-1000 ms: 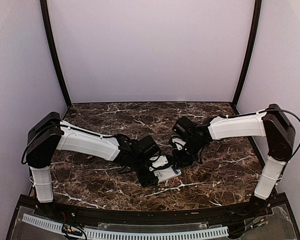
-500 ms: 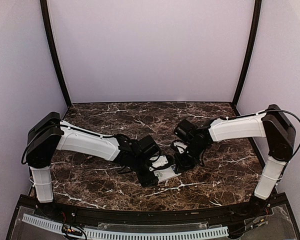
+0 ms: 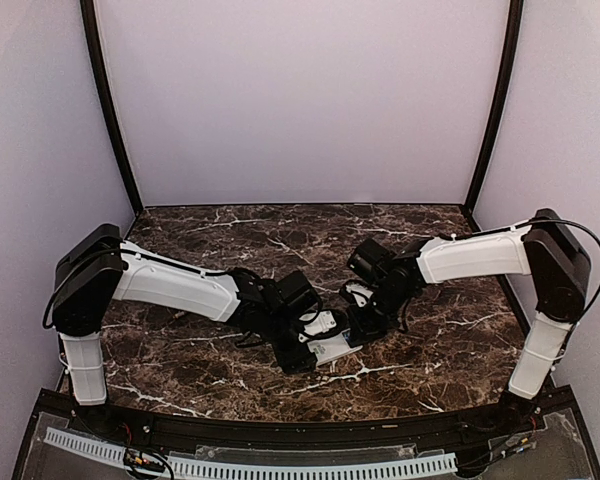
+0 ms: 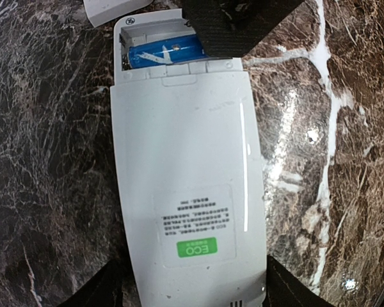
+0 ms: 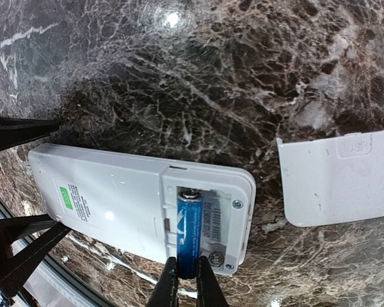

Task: Load the batteries into the remote control
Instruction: Load the battery into the battery compartment, then pick up the battery from the battery compartment.

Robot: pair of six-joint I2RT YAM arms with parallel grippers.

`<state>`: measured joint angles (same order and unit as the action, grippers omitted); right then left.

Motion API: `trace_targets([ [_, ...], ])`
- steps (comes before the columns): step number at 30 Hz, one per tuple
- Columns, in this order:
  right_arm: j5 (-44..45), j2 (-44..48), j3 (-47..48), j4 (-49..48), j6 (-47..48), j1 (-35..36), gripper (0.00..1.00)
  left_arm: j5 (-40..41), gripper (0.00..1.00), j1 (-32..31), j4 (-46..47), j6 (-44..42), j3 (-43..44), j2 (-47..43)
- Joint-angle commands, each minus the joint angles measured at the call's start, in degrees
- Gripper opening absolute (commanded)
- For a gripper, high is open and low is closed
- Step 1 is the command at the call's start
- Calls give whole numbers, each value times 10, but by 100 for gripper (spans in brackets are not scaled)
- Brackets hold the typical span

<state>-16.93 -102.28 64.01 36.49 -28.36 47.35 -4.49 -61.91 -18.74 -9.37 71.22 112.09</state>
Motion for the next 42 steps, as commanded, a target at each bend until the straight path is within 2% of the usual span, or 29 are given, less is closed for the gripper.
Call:
trace_targets([
  [1, 4, -18, 7, -22, 0, 1, 3, -5, 72, 1, -24, -7, -11, 18],
  [13, 8, -32, 12, -21, 6, 1, 2, -7, 72, 1, -25, -11, -11, 17],
  [17, 5, -21, 7, -20, 5, 1, 6, -7, 72, 2, -25, -11, -11, 17],
  [26, -20, -27, -23, -93, 0, 1, 16, -7, 72, 2, -25, -9, -12, 17],
  [32, -19, -34, -40, -131, -1, -1, 16, -7, 72, 2, -24, -7, -12, 17],
  [37, -39, -43, -48, -148, -5, -2, 11, -7, 72, 3, -24, -7, -12, 17],
  [42, -75, -47, -61, -185, -8, -6, 15, -7, 72, 3, -24, -7, -12, 17],
])
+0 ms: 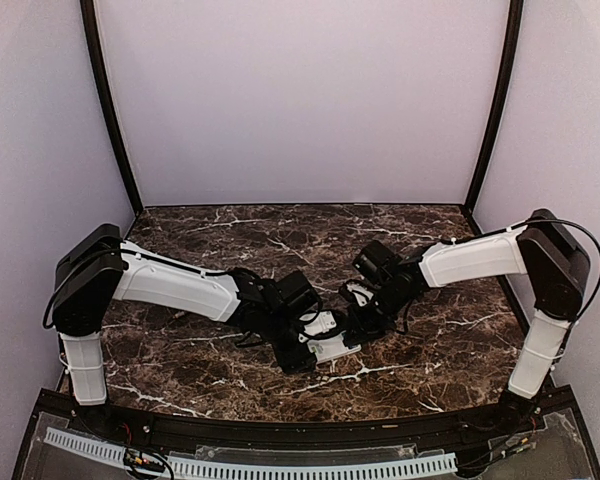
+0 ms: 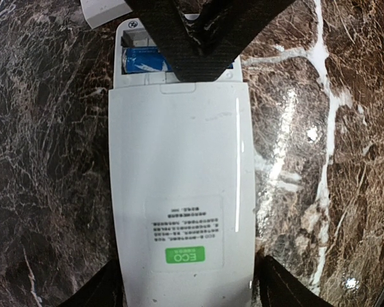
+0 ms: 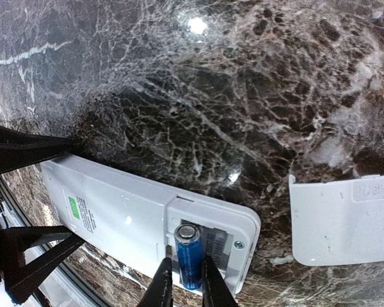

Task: Load the batteries into the remote control
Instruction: Pick up the battery from the battery compartment.

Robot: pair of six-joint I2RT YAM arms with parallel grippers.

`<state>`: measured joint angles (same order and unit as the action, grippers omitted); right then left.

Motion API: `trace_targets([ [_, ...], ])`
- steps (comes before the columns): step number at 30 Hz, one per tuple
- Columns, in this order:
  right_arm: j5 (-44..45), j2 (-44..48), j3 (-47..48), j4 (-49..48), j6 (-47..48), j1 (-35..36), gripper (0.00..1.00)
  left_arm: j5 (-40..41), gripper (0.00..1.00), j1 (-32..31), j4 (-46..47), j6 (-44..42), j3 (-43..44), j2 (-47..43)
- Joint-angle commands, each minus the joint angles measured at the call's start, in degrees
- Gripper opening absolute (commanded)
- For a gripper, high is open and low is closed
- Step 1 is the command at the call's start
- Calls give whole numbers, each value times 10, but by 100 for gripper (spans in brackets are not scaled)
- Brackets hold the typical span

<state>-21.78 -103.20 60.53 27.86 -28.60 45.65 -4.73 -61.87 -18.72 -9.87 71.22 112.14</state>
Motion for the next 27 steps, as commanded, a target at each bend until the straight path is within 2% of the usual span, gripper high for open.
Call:
trace_targets([
  [1, -26, -40, -27, -97, -6, 9, 12, -5, 72, 3, -24, -1, -13, 17],
  [8, -20, -13, -29, -79, -6, 5, 0, -5, 72, 3, -24, -2, -13, 17],
  [16, -2, 41, 12, 27, 1, 0, 0, -4, 72, 3, -25, -2, -13, 17],
  [22, -2, 36, 43, 132, 20, -9, 0, -5, 72, 3, -26, -5, -13, 17],
  [27, -14, 11, 62, 164, 30, -13, 0, -6, 74, 3, -25, -8, -13, 17],
])
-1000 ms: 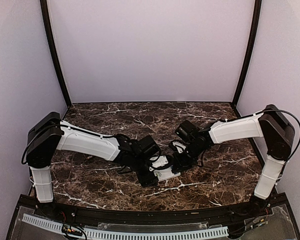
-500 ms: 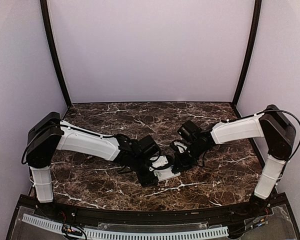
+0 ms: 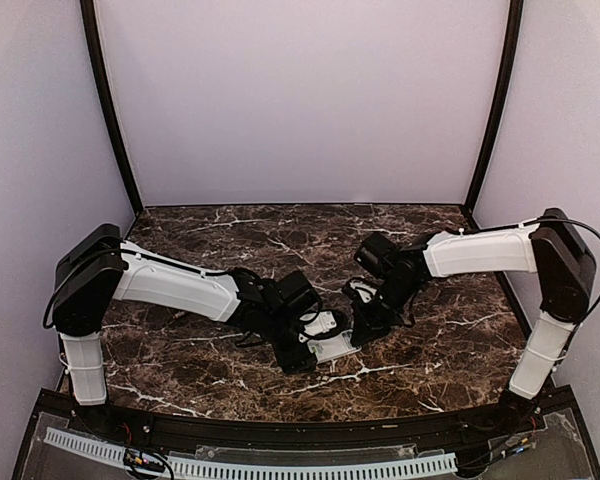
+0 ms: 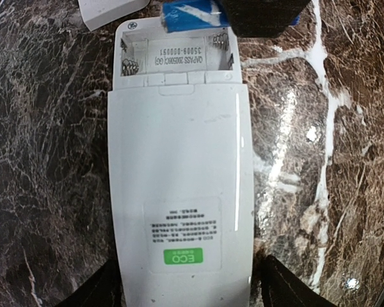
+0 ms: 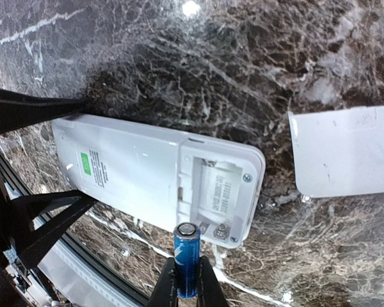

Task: Load the batteries into the remote control
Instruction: Pick up the battery from the battery compartment, then place the battery in the battery compartment.

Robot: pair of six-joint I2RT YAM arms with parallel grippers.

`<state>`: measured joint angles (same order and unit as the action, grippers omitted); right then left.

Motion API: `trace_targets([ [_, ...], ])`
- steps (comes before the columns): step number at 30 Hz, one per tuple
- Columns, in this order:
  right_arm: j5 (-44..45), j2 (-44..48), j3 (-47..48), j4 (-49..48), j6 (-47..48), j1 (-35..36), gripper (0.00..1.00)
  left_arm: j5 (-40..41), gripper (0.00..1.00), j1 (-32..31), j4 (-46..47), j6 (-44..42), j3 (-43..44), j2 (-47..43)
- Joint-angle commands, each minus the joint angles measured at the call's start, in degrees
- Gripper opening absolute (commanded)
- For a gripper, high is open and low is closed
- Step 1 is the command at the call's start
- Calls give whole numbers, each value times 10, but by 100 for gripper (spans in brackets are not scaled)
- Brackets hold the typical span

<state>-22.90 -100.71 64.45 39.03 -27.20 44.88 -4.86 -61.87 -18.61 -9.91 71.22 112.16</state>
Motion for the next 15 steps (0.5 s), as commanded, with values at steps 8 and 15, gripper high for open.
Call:
trace_targets([
  [8, 2, -81, 82, 91, 36, -5, 0, -4, 77, 3, -15, -8, -23, 9],
  [15, 17, -113, 102, 111, 34, -5, 4, -6, 83, 3, -7, -16, -31, 5],
])
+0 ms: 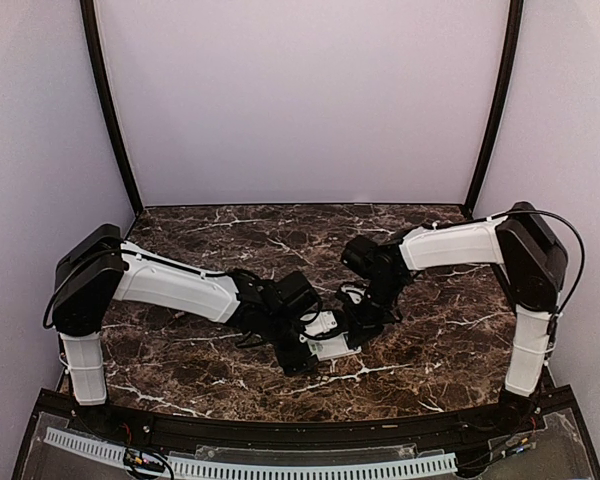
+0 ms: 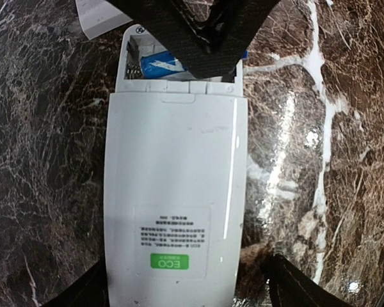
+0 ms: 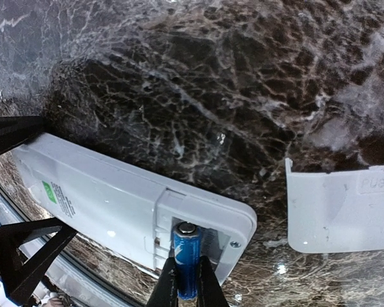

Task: Load the batteries into the remote control
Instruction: Place the battery in the battery compartment.

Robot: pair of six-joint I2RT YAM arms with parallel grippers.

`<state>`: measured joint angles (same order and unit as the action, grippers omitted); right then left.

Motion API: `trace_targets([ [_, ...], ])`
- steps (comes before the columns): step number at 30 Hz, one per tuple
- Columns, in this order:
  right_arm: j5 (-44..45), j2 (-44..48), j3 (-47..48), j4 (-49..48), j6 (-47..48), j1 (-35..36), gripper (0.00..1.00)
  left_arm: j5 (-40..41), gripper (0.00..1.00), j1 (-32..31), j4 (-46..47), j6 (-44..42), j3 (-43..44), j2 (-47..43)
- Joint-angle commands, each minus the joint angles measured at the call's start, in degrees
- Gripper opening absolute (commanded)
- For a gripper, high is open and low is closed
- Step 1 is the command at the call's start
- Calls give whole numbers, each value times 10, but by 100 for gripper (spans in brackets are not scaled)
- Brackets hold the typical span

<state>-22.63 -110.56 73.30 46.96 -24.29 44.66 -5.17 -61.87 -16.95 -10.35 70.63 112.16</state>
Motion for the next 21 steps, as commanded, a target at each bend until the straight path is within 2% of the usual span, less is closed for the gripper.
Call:
trace_targets([
  [1, 15, -17, 17, 34, 5, -3, 5, -4, 83, 3, -22, -13, -25, 4],
  [10, 9, -29, 25, 35, -2, -1, 22, -5, 83, 3, -12, -19, -35, 0],
  [21, -11, 7, 19, 35, -14, 2, 26, -6, 83, 3, -8, -20, -38, -3],
])
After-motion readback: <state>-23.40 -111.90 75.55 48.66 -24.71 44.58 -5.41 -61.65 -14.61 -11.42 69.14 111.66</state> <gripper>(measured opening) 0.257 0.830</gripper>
